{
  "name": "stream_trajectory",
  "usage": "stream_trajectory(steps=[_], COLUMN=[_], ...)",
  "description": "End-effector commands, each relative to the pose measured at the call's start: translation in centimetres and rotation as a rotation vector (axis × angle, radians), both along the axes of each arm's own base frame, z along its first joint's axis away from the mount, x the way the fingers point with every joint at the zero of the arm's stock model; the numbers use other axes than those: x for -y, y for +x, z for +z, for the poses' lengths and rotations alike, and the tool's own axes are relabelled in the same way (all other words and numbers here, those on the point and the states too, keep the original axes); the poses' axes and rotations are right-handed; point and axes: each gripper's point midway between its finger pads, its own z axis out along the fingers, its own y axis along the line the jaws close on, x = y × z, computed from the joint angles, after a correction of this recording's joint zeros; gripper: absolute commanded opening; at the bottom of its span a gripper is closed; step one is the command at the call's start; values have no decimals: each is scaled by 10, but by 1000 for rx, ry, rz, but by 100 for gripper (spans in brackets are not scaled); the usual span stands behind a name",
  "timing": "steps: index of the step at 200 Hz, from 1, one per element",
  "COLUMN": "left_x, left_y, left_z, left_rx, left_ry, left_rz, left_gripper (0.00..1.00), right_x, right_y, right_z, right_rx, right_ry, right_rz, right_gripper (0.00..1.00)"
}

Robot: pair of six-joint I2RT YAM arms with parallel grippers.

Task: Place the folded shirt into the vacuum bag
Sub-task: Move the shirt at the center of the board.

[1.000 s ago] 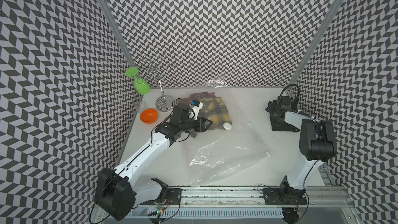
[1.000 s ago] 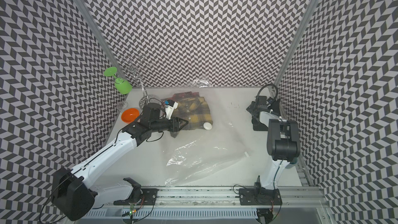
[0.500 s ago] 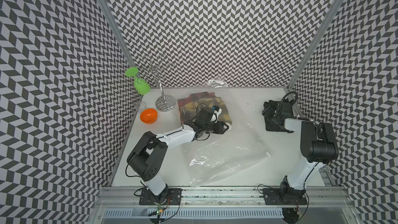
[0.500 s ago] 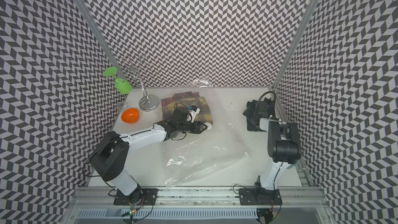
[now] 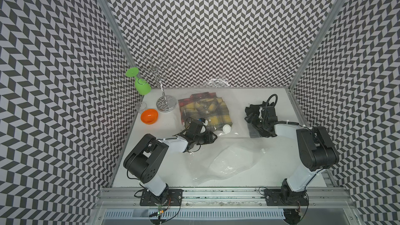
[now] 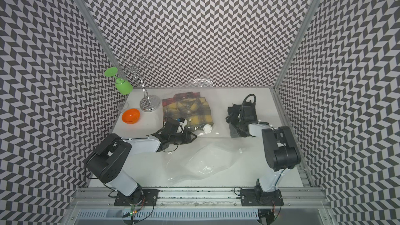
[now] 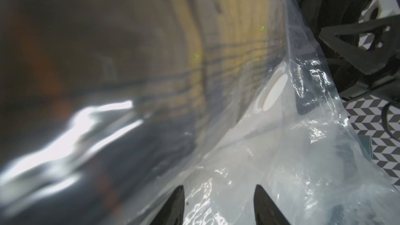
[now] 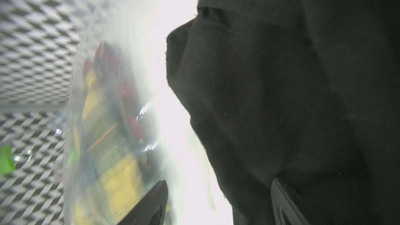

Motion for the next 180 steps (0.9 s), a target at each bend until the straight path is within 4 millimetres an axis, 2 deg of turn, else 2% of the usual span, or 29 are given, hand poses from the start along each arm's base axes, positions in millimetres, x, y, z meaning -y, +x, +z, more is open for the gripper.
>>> stream_trajectory(steps=[1, 19, 38, 55, 70, 82, 96, 107, 128, 139, 162, 180], left_x=[-21, -28, -29, -27, -17, -1, 27, 53, 97, 115, 136, 138], left_y=[7, 5, 5, 9, 13, 16, 17, 15, 3, -3, -17, -25], left_z=[12, 18, 30, 49, 70, 86, 102, 117, 121, 117, 109, 102], left_rx=[48, 63, 83, 122, 177, 216, 265, 317, 342, 332, 306, 296], left_ry=[5, 21, 35, 49, 57, 69, 87, 82, 40, 18, 2, 3], left_rz=[89, 101, 91, 73, 32, -28, -105, -171, -290, -332, -391, -406], left_gripper=[53, 53, 53, 53, 53, 53, 53, 53, 53, 53, 53, 53], right_x=[-33, -45, -33, -7, 27, 59, 70, 72, 73, 73, 72, 64], right_y=[-5, 2, 9, 8, 0, -8, -20, -27, -34, -37, -43, -46], right_z=[25, 45, 68, 88, 98, 102, 104, 99, 85, 74, 46, 32], right_rx=[6, 39, 89, 132, 136, 127, 121, 116, 77, 31, -66, -95], right_ry=[78, 73, -40, -201, -352, -453, -455, -456, -465, -475, -497, -506], right_rz=[82, 123, 125, 95, 21, -53, -73, -74, -63, -51, -20, 9], right_gripper=[76, 76, 76, 79, 82, 87, 87, 87, 87, 87, 87, 87])
